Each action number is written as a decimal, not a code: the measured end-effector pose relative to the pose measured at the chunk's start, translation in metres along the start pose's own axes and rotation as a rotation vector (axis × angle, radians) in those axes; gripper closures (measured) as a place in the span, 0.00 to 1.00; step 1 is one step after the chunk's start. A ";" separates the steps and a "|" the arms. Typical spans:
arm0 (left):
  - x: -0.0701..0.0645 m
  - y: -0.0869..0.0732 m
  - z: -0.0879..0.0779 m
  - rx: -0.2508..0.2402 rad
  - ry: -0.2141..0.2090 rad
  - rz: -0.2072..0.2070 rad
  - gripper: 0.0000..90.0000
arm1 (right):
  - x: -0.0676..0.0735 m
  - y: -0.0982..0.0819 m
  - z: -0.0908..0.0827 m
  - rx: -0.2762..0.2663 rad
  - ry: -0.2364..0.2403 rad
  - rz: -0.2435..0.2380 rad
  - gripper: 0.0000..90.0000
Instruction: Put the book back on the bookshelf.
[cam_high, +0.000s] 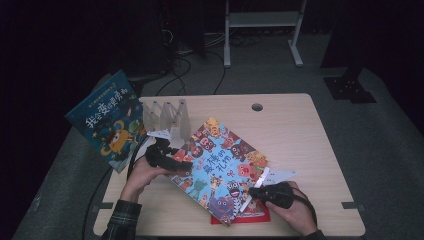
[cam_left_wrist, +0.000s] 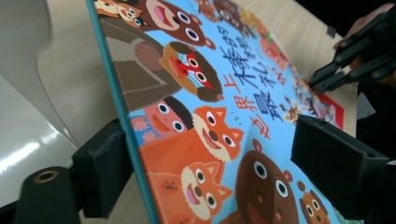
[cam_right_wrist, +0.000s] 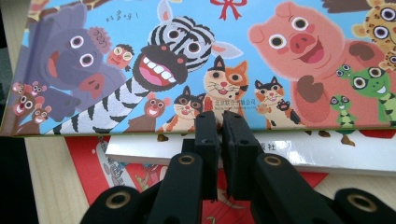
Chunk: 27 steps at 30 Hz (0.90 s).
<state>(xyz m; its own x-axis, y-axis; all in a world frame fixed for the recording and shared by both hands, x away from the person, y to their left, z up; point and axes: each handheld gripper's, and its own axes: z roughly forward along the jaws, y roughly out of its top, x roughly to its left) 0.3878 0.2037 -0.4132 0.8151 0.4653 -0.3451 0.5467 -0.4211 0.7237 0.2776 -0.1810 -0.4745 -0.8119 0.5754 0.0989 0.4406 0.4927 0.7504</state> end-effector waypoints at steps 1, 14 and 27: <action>-0.002 0.002 -0.002 -0.006 0.002 0.006 0.18 | 0.000 0.000 0.000 0.000 0.000 0.006 0.93; -0.013 0.033 -0.021 -0.015 0.015 0.050 0.35 | 0.002 0.006 0.007 -0.003 -0.012 0.013 0.93; -0.027 0.074 -0.032 0.100 0.043 0.101 0.56 | 0.005 0.011 0.014 -0.015 -0.021 0.004 0.94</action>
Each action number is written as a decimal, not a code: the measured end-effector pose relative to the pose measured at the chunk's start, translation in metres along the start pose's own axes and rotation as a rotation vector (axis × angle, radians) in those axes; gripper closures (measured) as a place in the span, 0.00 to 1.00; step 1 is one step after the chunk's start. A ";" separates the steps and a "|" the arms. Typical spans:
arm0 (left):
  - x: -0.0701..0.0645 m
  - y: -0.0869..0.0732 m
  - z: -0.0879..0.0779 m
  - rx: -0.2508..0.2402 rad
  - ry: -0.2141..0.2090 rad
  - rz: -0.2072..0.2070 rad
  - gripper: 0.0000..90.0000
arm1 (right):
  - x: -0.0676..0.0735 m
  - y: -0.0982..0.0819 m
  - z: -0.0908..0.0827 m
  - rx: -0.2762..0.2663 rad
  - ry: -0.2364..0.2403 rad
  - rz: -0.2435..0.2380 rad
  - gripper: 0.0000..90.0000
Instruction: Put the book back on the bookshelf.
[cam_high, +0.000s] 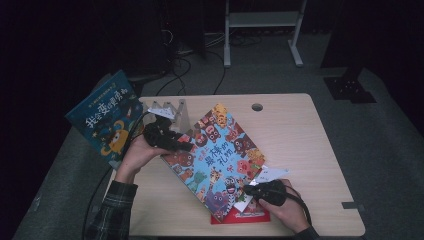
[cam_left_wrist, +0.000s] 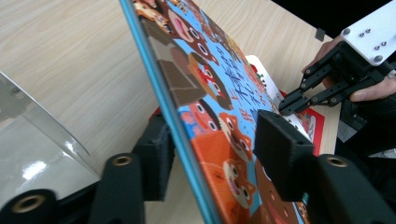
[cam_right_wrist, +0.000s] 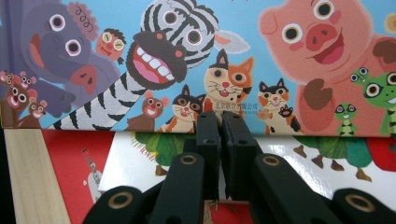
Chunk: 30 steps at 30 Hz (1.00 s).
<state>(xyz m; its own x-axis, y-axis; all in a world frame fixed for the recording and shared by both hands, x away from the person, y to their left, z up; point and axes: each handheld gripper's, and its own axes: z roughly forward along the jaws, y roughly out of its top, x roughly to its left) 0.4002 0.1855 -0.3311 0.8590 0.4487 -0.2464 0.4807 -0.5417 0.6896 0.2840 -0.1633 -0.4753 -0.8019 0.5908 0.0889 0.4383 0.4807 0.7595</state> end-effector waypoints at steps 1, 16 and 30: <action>-0.001 0.003 -0.001 0.008 0.000 0.007 0.57 | 0.000 0.000 0.001 -0.002 -0.001 -0.005 0.95; -0.014 0.039 -0.007 0.091 -0.013 0.029 0.68 | 0.009 0.011 0.016 -0.020 -0.010 -0.037 0.96; -0.033 0.067 -0.011 0.150 -0.008 0.045 0.76 | 0.015 0.017 0.026 -0.035 -0.027 -0.061 0.97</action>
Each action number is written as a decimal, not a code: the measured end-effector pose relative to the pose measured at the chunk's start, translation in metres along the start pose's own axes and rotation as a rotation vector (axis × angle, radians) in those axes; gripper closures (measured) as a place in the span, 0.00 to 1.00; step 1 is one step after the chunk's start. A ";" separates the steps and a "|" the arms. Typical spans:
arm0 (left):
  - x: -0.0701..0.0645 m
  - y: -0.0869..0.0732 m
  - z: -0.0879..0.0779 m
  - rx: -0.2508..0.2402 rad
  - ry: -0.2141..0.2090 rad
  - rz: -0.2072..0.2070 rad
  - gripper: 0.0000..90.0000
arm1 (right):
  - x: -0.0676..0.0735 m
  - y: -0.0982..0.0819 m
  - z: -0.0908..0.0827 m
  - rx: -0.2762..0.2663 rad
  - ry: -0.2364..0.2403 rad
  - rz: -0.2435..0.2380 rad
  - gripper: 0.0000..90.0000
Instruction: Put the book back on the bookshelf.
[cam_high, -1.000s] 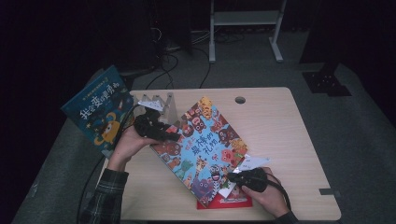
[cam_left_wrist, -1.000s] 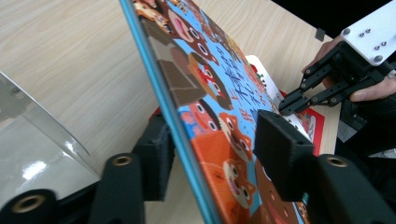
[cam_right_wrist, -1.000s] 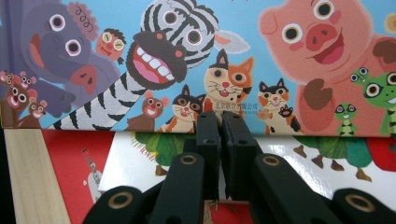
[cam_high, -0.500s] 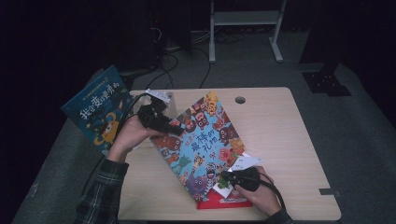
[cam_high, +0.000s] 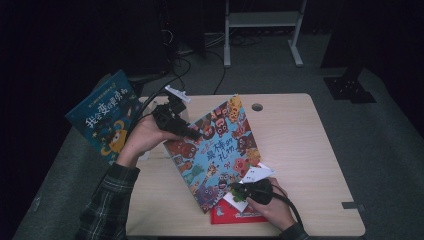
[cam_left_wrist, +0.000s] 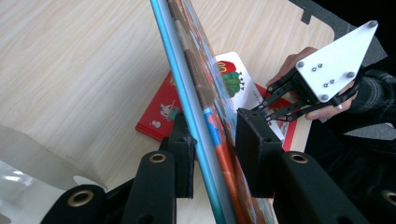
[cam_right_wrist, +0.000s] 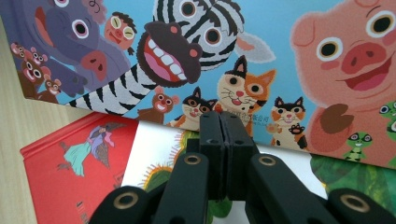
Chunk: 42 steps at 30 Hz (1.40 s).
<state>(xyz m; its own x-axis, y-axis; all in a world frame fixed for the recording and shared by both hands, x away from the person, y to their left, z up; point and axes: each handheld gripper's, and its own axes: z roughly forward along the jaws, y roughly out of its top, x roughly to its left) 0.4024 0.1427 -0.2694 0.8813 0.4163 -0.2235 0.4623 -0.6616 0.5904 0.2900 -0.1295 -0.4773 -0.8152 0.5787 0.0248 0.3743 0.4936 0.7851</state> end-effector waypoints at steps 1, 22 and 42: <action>-0.001 0.001 0.000 0.002 0.000 -0.002 0.76 | 0.000 0.000 0.001 0.000 -0.001 -0.002 0.97; -0.022 0.014 -0.017 0.029 0.008 0.047 0.87 | -0.054 -0.024 -0.030 -0.082 -0.230 0.138 0.66; -0.039 0.009 -0.039 0.019 0.051 0.089 0.90 | -0.155 -0.070 -0.056 0.025 -0.538 0.430 0.42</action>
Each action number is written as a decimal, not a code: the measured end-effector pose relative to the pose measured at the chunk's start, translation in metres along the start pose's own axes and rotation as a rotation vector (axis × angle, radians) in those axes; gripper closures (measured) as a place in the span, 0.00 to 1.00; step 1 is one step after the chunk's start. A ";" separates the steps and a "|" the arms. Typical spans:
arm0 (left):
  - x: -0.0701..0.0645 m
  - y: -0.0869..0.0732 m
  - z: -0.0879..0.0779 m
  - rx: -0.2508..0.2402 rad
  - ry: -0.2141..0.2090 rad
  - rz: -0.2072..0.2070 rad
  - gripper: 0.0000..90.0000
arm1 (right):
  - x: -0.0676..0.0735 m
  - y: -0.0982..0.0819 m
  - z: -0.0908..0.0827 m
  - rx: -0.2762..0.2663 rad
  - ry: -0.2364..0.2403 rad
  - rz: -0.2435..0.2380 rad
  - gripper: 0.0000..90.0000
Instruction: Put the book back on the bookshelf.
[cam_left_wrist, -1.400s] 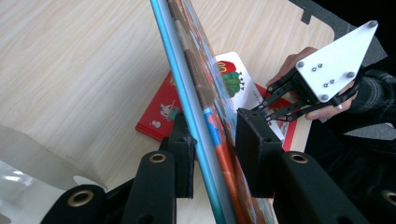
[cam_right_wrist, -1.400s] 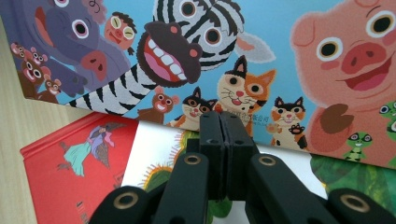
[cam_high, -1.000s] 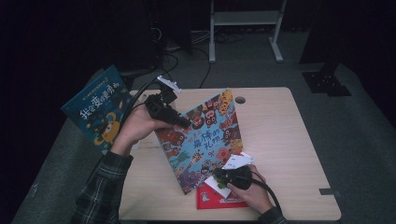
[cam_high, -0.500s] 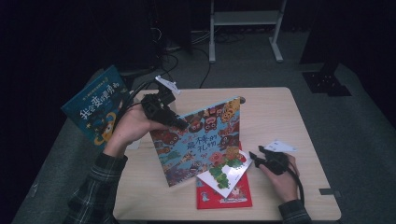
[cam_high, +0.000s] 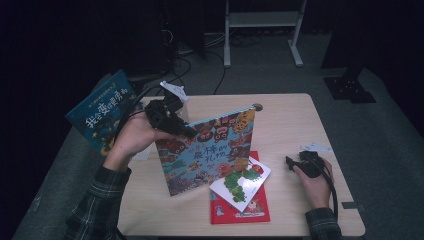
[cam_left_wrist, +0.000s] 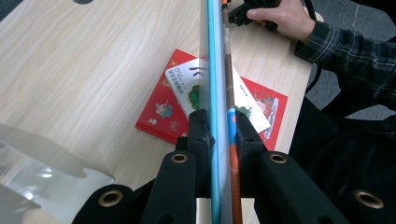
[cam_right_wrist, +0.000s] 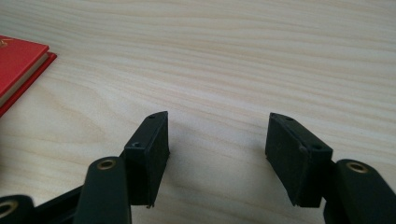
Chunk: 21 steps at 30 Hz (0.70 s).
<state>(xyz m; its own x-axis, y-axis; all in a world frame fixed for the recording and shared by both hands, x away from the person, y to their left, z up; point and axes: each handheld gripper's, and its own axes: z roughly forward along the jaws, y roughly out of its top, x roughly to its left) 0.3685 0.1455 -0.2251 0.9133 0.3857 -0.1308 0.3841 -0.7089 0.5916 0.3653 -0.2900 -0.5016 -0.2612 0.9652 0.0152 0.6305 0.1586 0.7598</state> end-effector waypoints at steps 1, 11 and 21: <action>0.000 -0.002 -0.002 -0.001 0.004 -0.001 0.90 | 0.000 0.000 0.000 0.001 0.001 0.001 0.42; 0.004 -0.026 -0.031 -0.002 0.039 -0.034 0.90 | -0.001 0.001 0.001 0.001 0.003 -0.003 0.41; 0.011 -0.063 -0.064 -0.005 0.093 -0.092 0.90 | -0.001 0.001 0.001 0.001 0.002 -0.002 0.41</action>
<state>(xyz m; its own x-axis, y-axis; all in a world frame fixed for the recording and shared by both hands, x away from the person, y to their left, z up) 0.3460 0.2321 -0.2129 0.8574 0.5025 -0.1108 0.4651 -0.6646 0.5848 0.3666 -0.2905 -0.5017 -0.2636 0.9645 0.0147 0.6310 0.1609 0.7589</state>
